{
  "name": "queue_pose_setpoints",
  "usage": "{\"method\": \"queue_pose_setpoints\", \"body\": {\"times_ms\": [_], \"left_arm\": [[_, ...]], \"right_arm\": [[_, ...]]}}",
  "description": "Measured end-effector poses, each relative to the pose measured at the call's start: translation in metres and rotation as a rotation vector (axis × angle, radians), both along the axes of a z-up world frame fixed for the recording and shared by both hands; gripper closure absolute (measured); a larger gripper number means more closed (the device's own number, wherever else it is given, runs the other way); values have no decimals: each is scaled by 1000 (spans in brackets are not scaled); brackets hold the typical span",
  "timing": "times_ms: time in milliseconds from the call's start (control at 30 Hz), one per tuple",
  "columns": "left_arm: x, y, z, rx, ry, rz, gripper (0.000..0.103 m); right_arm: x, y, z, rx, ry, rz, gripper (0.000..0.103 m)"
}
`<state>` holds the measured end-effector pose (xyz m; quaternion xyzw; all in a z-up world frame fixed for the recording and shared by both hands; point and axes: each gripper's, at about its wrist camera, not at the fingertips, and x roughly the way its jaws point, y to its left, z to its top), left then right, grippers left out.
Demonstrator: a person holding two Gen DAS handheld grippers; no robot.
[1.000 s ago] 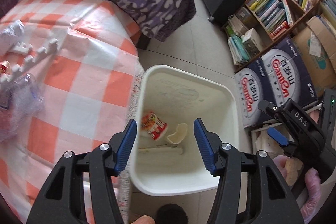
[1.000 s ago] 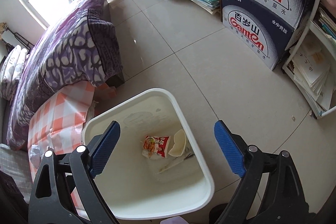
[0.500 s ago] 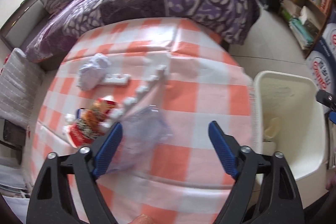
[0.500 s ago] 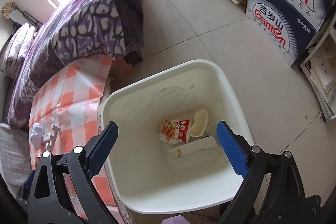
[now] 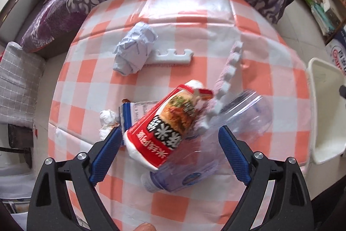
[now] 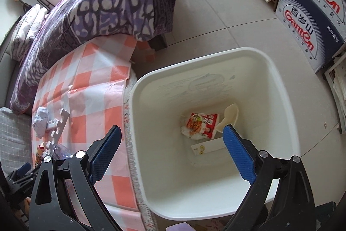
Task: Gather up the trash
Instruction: 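Grasp the red noodle cup with the left gripper while the right gripper grasps the white hook strip, then lift the red noodle cup with the left gripper while the right gripper lifts the hook strip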
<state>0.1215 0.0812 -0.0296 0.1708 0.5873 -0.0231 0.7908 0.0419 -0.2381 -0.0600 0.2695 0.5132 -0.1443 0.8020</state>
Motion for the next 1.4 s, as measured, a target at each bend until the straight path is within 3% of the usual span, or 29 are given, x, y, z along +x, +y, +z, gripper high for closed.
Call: {"method": "queue_pose_setpoints", "body": {"times_ms": [33,167,367,600,667,733,833,933,1000,1033,1067,1133,1200,1400], "left_arm": [[1,5,-5,6,0,15,16],[1,21,-8,-70,18,11,50],[-5,33,2,-113,-30,-7,59],[-5,67,38,-225,-125,94,63],[-5,74,46,-246,-149,124,82],[-4,83,49,-275,-151,149,95],[1,91,41,-293,-104,162,94],[2,93,31,-269,-66,160,93],[1,96,29,-259,-45,175,67],[1,100,30,-269,-41,187,44],[0,103,32,-281,-45,198,40],[-2,106,35,-301,-44,210,40],[-3,108,35,-299,-34,209,33],[-10,107,33,-284,15,143,19]], "right_arm": [[3,6,-2,0,5,11,12],[14,31,-9,14,9,41,12],[56,78,-15,98,26,90,12],[114,146,-10,109,50,134,12],[128,165,-14,86,80,164,13],[138,178,-20,91,112,182,19],[147,191,-32,113,150,177,19],[151,202,-31,56,135,192,19],[154,211,-30,18,135,212,23],[156,213,-30,-8,135,221,31],[157,217,-29,-49,135,239,37],[159,221,-29,-112,132,260,64],[158,219,-28,-126,116,279,83],[148,188,-27,-25,67,271,92]]}}
